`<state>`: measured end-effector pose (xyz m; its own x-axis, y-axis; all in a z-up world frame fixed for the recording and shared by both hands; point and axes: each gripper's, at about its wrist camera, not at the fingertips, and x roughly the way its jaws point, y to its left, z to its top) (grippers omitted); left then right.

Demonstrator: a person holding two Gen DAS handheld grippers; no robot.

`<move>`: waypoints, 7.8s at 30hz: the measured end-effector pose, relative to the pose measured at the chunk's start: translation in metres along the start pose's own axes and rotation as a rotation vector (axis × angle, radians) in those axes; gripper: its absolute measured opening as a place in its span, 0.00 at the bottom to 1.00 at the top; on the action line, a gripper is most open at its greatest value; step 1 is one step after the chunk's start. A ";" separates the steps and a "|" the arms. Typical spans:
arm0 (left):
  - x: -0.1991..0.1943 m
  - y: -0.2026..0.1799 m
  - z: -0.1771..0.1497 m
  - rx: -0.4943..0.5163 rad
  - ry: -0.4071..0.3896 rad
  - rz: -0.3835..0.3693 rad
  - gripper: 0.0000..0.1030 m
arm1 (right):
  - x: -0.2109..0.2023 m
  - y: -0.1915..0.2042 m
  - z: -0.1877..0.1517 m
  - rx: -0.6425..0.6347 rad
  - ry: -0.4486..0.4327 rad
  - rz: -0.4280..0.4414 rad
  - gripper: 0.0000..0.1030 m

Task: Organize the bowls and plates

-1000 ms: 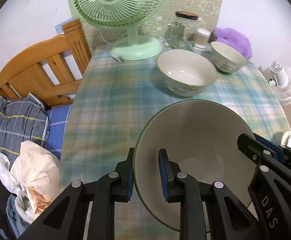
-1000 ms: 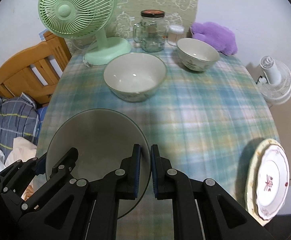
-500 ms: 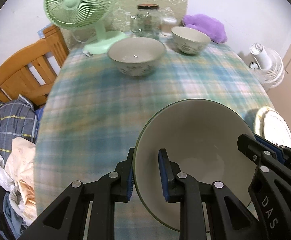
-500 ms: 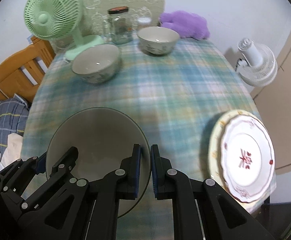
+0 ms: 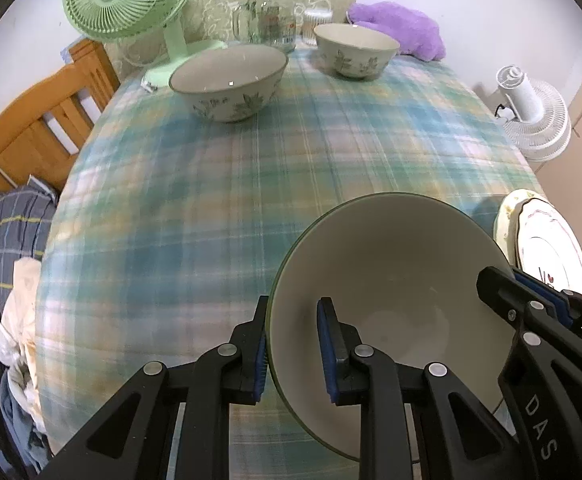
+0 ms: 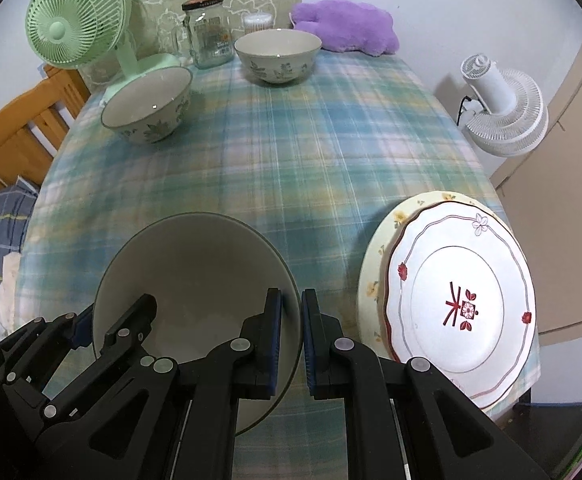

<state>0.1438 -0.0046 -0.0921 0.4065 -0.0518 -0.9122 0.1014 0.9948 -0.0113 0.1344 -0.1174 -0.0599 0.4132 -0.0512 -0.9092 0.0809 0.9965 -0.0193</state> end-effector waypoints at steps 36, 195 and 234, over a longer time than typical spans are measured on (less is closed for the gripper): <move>-0.059 -0.005 0.019 -0.184 -0.124 0.154 0.82 | -0.035 -0.008 0.031 -0.210 -0.103 0.247 0.76; 0.064 0.102 0.158 -0.100 -0.049 0.127 0.18 | 0.091 0.112 0.178 -0.130 -0.016 0.126 0.16; -0.067 -0.007 0.066 -0.069 -0.213 0.163 0.19 | -0.050 -0.001 0.094 -0.092 -0.163 0.171 0.16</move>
<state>0.1762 -0.0140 -0.0037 0.5950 0.0995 -0.7976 -0.0399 0.9947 0.0944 0.1989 -0.1215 0.0246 0.5550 0.1164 -0.8236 -0.0823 0.9930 0.0849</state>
